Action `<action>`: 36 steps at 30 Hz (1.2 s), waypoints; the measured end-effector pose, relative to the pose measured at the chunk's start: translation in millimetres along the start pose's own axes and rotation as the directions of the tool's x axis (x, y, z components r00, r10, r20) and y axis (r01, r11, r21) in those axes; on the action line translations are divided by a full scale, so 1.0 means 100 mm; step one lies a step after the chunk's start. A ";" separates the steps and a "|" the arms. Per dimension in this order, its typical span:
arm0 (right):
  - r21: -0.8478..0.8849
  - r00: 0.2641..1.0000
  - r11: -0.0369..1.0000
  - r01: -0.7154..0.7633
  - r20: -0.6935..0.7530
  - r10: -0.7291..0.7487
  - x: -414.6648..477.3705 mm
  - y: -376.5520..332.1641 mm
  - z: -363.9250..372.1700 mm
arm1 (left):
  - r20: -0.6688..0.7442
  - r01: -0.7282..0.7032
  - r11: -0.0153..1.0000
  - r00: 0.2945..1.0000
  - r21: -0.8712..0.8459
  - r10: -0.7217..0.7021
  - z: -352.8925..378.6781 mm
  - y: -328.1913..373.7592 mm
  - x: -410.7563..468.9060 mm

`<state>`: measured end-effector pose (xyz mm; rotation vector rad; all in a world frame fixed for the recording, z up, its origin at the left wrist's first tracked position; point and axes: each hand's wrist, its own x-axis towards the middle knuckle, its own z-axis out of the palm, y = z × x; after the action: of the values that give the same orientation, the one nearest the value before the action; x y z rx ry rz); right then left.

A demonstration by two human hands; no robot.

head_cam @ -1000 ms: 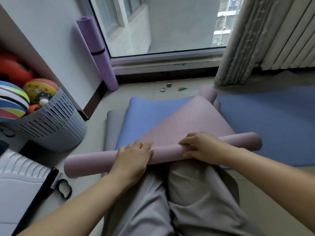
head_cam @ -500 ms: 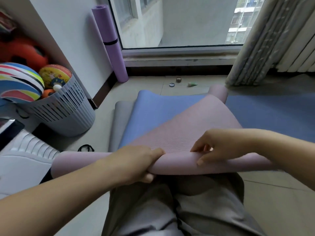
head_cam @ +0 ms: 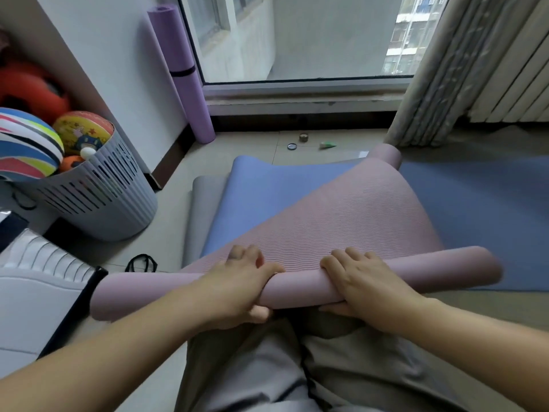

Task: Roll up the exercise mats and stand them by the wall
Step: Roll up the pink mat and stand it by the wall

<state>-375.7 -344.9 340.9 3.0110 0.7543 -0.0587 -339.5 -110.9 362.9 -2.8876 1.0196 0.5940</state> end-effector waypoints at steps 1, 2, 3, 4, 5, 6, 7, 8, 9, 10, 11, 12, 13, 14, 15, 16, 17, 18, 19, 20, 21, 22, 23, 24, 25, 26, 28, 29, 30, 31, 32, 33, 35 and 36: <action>0.042 0.999 0.999 0.005 0.045 -0.007 0.03 0.03 -0.02 | -0.139 0.007 0.995 0.990 0.100 0.007 0.08 0.06 -0.02; 0.111 0.992 0.994 -0.008 0.128 -0.006 0.06 0.07 -0.07 | -0.243 0.016 0.986 0.970 0.165 0.025 0.14 0.12 -0.04; 0.188 0.979 0.982 -0.029 0.204 -0.010 0.11 0.12 -0.12 | -0.295 0.030 0.979 0.955 0.201 0.032 0.20 0.17 -0.04; 0.242 0.964 0.969 -0.041 0.266 -0.026 0.16 0.16 -0.17 | -0.328 0.053 0.973 0.945 0.223 0.023 0.22 0.20 -0.02; 0.259 0.954 0.965 -0.050 0.300 -0.031 0.21 0.17 -0.22 | -0.313 0.084 0.972 0.950 0.221 -0.011 0.20 0.20 0.01; 0.241 0.953 0.969 -0.046 0.300 -0.029 0.23 0.17 -0.24 | -0.266 0.102 0.972 0.963 0.213 -0.043 0.15 0.19 0.05; 0.194 0.965 0.980 -0.034 0.260 -0.018 0.23 0.15 -0.23 | -0.218 0.106 0.979 0.974 0.175 -0.067 0.10 0.17 0.08; 0.130 0.987 0.991 -0.018 0.159 -0.003 0.20 0.12 -0.18 | -0.181 0.090 0.986 0.981 0.139 -0.064 0.09 0.12 0.12; 0.055 0.998 0.998 -0.014 0.055 0.011 0.16 0.07 -0.11 | -0.131 0.070 0.994 0.990 0.088 -0.058 0.03 0.09 0.15; 0.014 1.000 1.000 -0.028 -0.007 0.028 0.13 0.01 -0.05 | -0.074 0.044 0.999 0.996 0.031 -0.042 -0.01 0.05 0.18; 0.008 0.997 0.999 -0.041 -0.072 0.042 0.11 -0.03 0.01 | -0.015 0.015 1.000 1.000 -0.024 -0.015 -0.02 0.01 0.21; 0.026 0.993 0.998 -0.062 -0.103 0.064 0.14 -0.04 0.03 | 0.030 -0.006 0.997 1.000 -0.070 0.008 -0.05 -0.03 0.23; 0.050 0.993 0.995 -0.081 -0.081 0.085 0.19 -0.03 0.00 | 0.058 -0.017 0.994 0.998 -0.108 0.023 -0.07 -0.07 0.26; 0.074 0.994 0.993 -0.097 -0.039 0.100 0.24 -0.02 -0.05 | 0.059 -0.020 0.991 0.998 -0.130 0.028 -0.08 -0.10 0.28; 0.106 0.995 0.989 -0.103 0.001 0.103 0.29 0.01 -0.09 | 0.034 -0.007 0.992 0.999 -0.123 0.011 -0.10 -0.10 0.27; 0.139 0.995 0.985 -0.099 0.039 0.094 0.34 0.05 -0.12 | -0.022 0.017 0.997 1.000 -0.078 -0.019 -0.09 -0.08 0.27; 0.179 0.992 0.978 -0.105 0.089 0.090 0.38 0.10 -0.16 | -0.100 0.044 0.999 0.994 -0.002 -0.044 -0.06 -0.04 0.25; 0.229 0.986 0.966 -0.116 0.141 0.085 0.41 0.13 -0.18 | -0.174 0.067 0.995 0.983 0.078 -0.053 -0.01 0.01 0.23; 0.259 0.980 0.958 -0.123 0.183 0.076 0.44 0.15 -0.19 | -0.224 0.083 0.989 0.973 0.126 -0.053 0.03 0.07 0.21; 0.258 0.977 0.958 -0.122 0.199 0.071 0.46 0.17 -0.19 | -0.249 0.094 0.986 0.967 0.137 -0.057 0.04 0.10 0.20; 0.241 0.979 0.962 -0.125 0.184 0.081 0.46 0.17 -0.20 | -0.266 0.104 0.985 0.962 0.140 -0.063 0.01 0.10 0.20; 0.203 0.985 0.971 -0.126 0.140 0.099 0.46 0.17 -0.19 | -0.283 0.112 0.983 0.957 0.143 -0.068 -0.05 0.07 0.23; 0.155 0.990 0.980 -0.126 0.075 0.115 0.46 0.17 -0.20 | -0.294 0.128 0.979 0.953 0.160 -0.076 -0.13 0.04 0.25; 0.105 0.992 0.987 -0.122 0.000 0.123 0.45 0.17 -0.21 | -0.310 0.148 0.972 0.947 0.184 -0.085 -0.23 0.00 0.26; 0.076 0.988 0.990 -0.117 -0.089 0.124 0.45 0.18 -0.23 | -0.342 0.170 0.964 0.935 0.207 -0.092 -0.33 -0.03 0.25; 0.086 0.974 0.990 -0.111 -0.188 0.126 0.45 0.20 -0.26 | -0.383 0.189 0.954 0.920 0.232 -0.089 -0.43 -0.05 0.22; 0.169 0.927 0.983 -0.072 -0.354 0.128 0.45 0.25 -0.35 | -0.464 0.211 0.939 0.883 0.272 -0.064 -0.63 -0.04 0.17; 0.205 0.899 0.978 -0.041 -0.420 0.125 0.44 0.27 -0.39 | -0.492 0.212 0.935 0.869 0.285 -0.047 -0.71 -0.02 0.13; 0.220 0.884 0.975 -0.015 -0.453 0.115 0.45 0.29 -0.41 | -0.501 0.211 0.930 0.865 0.300 -0.035 -0.77 0.01 0.10; 0.221 0.891 0.975 0.004 -0.443 0.097 0.43 0.28 -0.43 | -0.485 0.206 0.925 0.874 0.318 -0.029 -0.79 0.04 0.05; 0.216 0.915 0.976 0.018 -0.398 0.072 0.40 0.25 -0.43 | -0.451 0.196 0.926 0.892 0.324 -0.030 -0.77 0.08 0.01; 0.210 0.944 0.977 0.022 -0.326 0.049 0.36 0.22 -0.44 | -0.408 0.179 0.935 0.912 0.307 -0.041 -0.70 0.11 -0.03; 0.208 0.996 0.978 0.015 -0.088 0.004 0.25 0.15 -0.45 | -0.298 0.132 0.971 0.952 0.197 -0.069 -0.47 0.16 -0.10; 0.193 0.999 0.981 0.017 0.023 -0.022 0.21 0.14 -0.42 | -0.235 0.113 0.984 0.969 0.137 -0.079 -0.35 0.18 -0.13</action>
<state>-349.5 -345.1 382.0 3.1776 0.8218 -0.1809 -347.5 -122.3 402.0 -2.8977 0.8943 0.1735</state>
